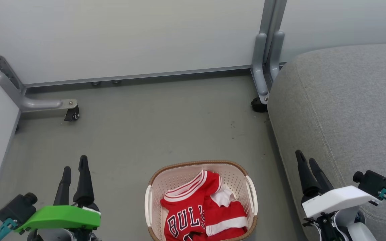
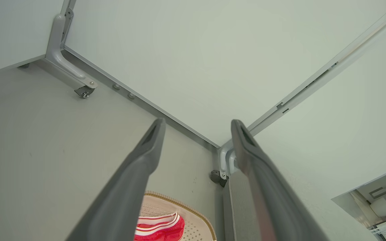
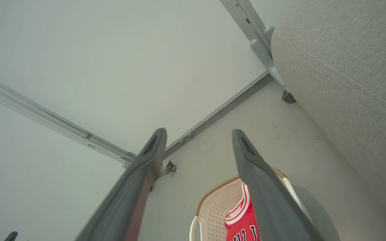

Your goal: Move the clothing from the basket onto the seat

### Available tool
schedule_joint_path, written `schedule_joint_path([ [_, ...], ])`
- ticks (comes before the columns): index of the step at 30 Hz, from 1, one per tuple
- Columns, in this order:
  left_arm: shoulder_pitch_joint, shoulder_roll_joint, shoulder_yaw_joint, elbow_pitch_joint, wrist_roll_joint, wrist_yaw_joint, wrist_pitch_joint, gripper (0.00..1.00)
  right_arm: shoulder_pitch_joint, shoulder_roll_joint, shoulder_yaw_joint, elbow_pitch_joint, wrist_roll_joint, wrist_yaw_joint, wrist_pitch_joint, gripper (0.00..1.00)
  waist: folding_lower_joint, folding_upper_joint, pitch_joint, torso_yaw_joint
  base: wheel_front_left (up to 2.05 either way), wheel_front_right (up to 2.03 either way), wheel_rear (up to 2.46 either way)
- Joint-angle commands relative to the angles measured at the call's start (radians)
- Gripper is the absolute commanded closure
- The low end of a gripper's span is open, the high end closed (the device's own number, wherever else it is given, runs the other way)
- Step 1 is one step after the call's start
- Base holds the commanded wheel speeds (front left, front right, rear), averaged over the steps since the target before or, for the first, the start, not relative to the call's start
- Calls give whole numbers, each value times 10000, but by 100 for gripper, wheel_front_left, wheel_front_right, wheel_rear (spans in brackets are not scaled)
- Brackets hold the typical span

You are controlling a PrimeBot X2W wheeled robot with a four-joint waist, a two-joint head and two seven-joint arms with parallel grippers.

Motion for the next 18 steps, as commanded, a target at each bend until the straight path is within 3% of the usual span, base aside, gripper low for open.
schedule_joint_path([
  [1, -22, 102, -43, -200, 326, 56, -113, 0, 25, -70, 49, -167, -321, 5, -113, 0, 0, 0, -4, -1, 0, 0, 0],
  [18, 149, 206, -405, -482, 2453, 236, -625, 0, 171, -83, 391, -291, -2294, 6, -624, 0, 0, 0, -3, -28, 0, 0, 0],
])
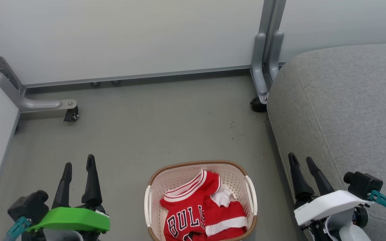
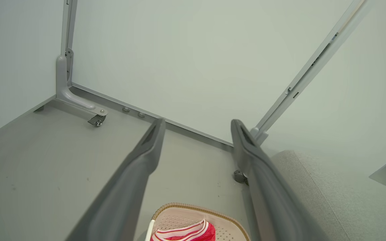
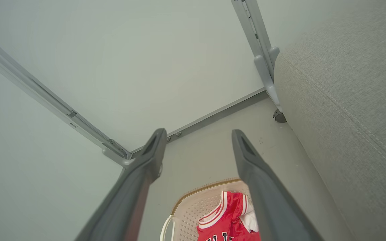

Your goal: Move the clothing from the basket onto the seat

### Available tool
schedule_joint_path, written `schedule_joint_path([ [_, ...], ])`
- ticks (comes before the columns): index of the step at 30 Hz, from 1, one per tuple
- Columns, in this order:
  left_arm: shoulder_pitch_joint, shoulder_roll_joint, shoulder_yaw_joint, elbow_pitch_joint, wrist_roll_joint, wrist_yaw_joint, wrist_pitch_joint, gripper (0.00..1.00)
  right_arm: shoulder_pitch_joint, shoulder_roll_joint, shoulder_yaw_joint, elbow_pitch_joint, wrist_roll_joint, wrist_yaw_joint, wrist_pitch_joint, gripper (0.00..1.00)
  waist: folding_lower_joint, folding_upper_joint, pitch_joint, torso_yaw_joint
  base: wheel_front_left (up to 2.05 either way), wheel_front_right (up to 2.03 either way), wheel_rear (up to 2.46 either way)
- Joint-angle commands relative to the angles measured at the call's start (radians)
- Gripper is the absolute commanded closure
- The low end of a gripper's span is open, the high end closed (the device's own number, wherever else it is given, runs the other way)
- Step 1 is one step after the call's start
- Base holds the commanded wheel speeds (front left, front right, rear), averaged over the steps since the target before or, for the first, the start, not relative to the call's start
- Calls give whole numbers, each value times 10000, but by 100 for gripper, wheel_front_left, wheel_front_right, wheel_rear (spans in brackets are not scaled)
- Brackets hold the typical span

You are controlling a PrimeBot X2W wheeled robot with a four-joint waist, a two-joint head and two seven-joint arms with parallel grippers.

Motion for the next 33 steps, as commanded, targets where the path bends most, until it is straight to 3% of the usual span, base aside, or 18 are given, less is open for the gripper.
schedule_joint_path([
  [1, -5, 128, -14, -174, 344, 51, -116, 0, 24, -51, 46, -144, -318, 4, -115, 0, 0, 0, 4, -5, 0, 0, 0],
  [33, 211, 215, -461, -339, 3482, 187, -882, 0, 179, 79, 284, -422, -3240, 5, -884, 0, 0, 0, 74, -101, 0, 0, 0],
])
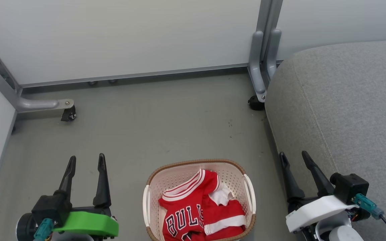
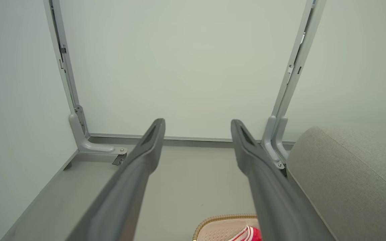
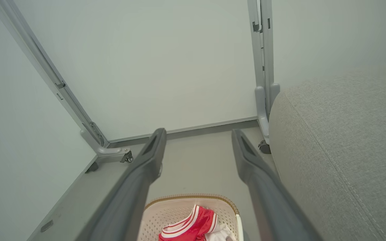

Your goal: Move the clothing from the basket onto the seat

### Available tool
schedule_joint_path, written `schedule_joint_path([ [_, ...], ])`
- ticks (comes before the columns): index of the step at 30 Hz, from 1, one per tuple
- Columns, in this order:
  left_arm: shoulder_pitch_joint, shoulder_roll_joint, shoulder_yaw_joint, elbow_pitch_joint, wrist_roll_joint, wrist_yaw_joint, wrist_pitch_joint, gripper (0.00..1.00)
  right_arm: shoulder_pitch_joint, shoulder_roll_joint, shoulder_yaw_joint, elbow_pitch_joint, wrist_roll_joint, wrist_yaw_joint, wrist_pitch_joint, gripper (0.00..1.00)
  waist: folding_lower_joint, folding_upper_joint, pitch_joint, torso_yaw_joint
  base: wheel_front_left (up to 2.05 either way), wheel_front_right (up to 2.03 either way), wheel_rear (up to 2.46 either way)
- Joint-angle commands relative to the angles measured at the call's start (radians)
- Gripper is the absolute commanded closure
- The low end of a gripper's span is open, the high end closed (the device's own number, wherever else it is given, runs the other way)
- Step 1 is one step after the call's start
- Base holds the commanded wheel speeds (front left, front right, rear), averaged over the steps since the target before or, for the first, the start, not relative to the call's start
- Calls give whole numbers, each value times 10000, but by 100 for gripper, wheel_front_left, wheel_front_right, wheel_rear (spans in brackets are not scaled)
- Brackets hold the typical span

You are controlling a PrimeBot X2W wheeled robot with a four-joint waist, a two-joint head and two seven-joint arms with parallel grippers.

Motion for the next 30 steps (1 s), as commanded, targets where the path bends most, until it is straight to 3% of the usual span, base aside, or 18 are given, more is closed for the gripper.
schedule_joint_path([
  [1, 88, 61, -29, -32, 265, 33, -97, 0, 84, 16, 22, -103, -239, 3, -112, 0, 0, 0, 5, -3, 0, 0, 0],
  [30, 186, 95, -273, -1, 2353, 42, -594, 0, 153, 69, 285, -214, -2182, 4, -611, 0, 0, 0, 45, -163, 0, 0, 0],
])
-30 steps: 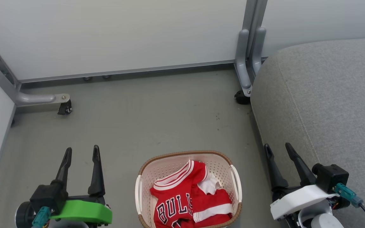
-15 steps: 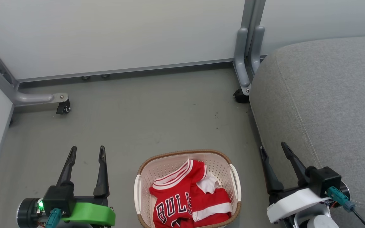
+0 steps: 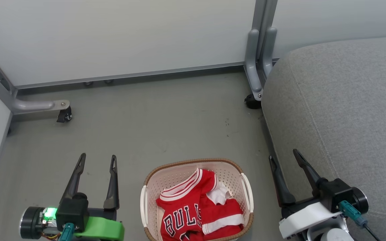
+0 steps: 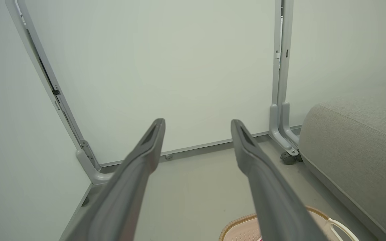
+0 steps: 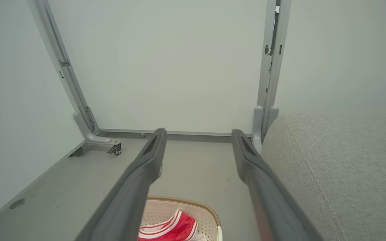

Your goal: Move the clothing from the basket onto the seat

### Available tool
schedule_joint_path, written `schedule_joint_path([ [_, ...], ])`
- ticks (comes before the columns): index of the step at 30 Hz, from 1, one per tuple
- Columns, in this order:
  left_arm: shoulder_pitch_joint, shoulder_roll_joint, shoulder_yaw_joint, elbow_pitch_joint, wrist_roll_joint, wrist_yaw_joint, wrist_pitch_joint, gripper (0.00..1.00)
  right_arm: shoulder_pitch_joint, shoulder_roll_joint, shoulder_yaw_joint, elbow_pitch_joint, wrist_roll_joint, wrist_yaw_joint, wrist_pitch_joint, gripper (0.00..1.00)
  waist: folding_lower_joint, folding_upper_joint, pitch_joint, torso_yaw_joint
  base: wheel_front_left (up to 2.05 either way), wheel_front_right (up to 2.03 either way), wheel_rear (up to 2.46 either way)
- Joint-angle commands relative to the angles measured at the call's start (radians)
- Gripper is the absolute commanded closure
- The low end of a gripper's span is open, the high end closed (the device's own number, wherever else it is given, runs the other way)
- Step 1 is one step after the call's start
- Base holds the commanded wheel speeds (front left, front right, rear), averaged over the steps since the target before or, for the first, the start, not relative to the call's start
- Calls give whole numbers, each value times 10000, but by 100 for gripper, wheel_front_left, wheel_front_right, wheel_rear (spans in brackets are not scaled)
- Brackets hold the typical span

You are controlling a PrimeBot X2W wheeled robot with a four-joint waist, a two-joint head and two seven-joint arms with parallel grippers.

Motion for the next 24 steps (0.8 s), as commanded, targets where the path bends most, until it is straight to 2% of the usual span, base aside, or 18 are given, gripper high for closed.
schedule_joint_path([
  [1, 148, 38, 5, -23, 25, -44, -15, 0, 69, 1, -2, -43, -36, 2, -44, 0, 0, -1, 5, -3, 0, 0, 0],
  [19, 204, -54, -135, 191, 30, -148, -15, 0, 141, -40, 21, -63, 63, 2, -44, 0, 0, -1, -84, 2, 0, 0, 0],
  [24, 201, -93, -280, 405, -24, -230, -15, 0, 218, -8, -260, 133, 104, 2, -44, 0, 0, -1, 37, -35, 0, 0, 0],
])
